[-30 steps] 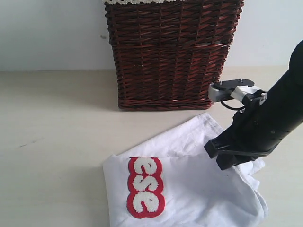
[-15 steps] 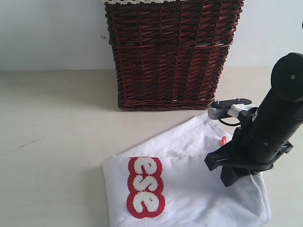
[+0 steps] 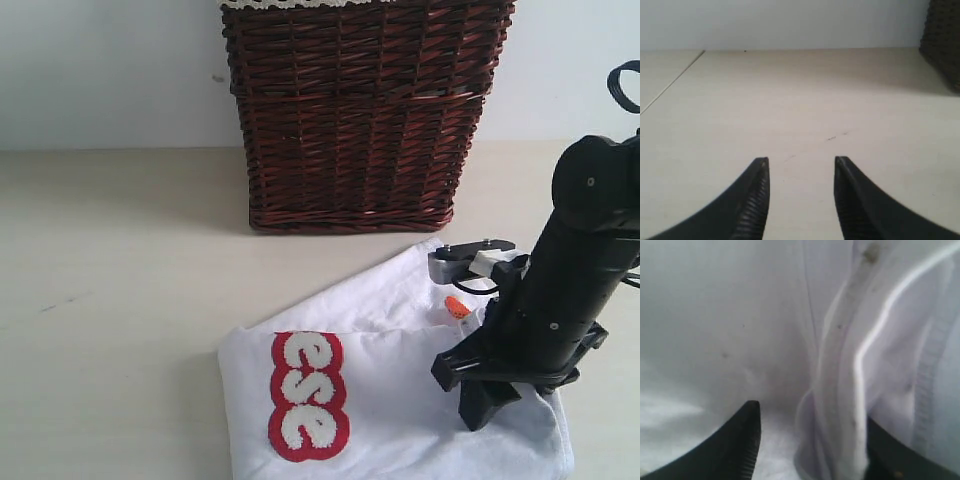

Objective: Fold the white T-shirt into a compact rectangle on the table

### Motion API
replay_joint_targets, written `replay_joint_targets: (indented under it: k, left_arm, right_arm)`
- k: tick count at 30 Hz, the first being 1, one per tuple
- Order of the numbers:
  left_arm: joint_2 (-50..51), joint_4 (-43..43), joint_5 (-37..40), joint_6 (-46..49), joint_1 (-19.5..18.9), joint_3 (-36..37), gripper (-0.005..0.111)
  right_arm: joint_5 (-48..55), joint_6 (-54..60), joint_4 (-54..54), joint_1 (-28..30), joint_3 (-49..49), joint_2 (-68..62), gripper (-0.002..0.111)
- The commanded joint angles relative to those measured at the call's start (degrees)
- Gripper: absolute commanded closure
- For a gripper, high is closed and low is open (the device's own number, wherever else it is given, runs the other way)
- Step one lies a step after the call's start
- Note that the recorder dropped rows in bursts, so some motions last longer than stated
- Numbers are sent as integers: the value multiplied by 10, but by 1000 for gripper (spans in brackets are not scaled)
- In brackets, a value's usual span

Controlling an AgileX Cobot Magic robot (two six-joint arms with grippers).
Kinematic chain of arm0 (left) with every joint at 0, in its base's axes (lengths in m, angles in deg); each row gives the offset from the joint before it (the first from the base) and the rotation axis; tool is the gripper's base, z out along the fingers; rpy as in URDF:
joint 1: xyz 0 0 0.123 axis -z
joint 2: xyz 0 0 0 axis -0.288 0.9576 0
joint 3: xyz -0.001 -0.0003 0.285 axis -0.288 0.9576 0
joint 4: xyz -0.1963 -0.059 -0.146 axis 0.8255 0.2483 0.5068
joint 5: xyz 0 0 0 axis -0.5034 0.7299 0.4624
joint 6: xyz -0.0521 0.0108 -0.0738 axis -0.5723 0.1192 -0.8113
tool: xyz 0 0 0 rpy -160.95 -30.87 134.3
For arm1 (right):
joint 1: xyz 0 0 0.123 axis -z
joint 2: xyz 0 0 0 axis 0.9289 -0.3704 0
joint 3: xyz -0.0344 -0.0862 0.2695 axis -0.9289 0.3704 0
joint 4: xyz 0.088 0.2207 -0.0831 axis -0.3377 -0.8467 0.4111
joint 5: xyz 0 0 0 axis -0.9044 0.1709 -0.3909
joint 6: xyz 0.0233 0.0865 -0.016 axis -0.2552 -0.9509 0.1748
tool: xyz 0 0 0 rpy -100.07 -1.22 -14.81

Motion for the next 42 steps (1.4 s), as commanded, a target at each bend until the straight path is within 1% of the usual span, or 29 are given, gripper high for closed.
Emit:
replay_joint_targets:
  k: [1,6,11,14,16,19,23,26,31,36,38,40,42]
  left_arm:
    - [-3,3,-6,0,-1,0,65]
    - [-3,3,-6,0,-1,0,65]
    - [-3,3,-6,0,-1,0,65]
    - [-3,3,-6,0,-1,0,65]
    - [-3,3,-6,0,-1,0,65]
    - [-3,3,-6,0,-1,0,65]
    - [-3,3,-6,0,-1,0,65]
    - [-3,3,-6,0,-1,0,65]
    - [-3,3,-6,0,-1,0,65]
    - [-3,3,-6,0,-1,0,65]
    - [-3,3,-6,0,-1,0,65]
    - [-3,3,-6,0,-1,0,65]
    - [-3,3,-6,0,-1,0,65]
  right_arm:
    - [10,-8,14,0,-17,20,57]
    - [-2,-42,49,0,-22,37,57]
    - [-2,-147,154,0,-22,49,57]
    - [6,-179,184,0,-22,62,57]
    - [7,-188,184,0,-19,67,57]
    - [8,-189,184,0,-9,69,52]
    - [-27,-197,173,0,18,69,47]
    - [-52,-185,152,0,32,69,47]
    - [-52,-145,104,0,34,68,48]
    - [-59,-146,101,0,43,38,48]
    - [-64,-146,96,0,43,32,50]
    - [-72,-145,93,0,43,31,55]
    - [-76,-140,93,0,43,31,66]
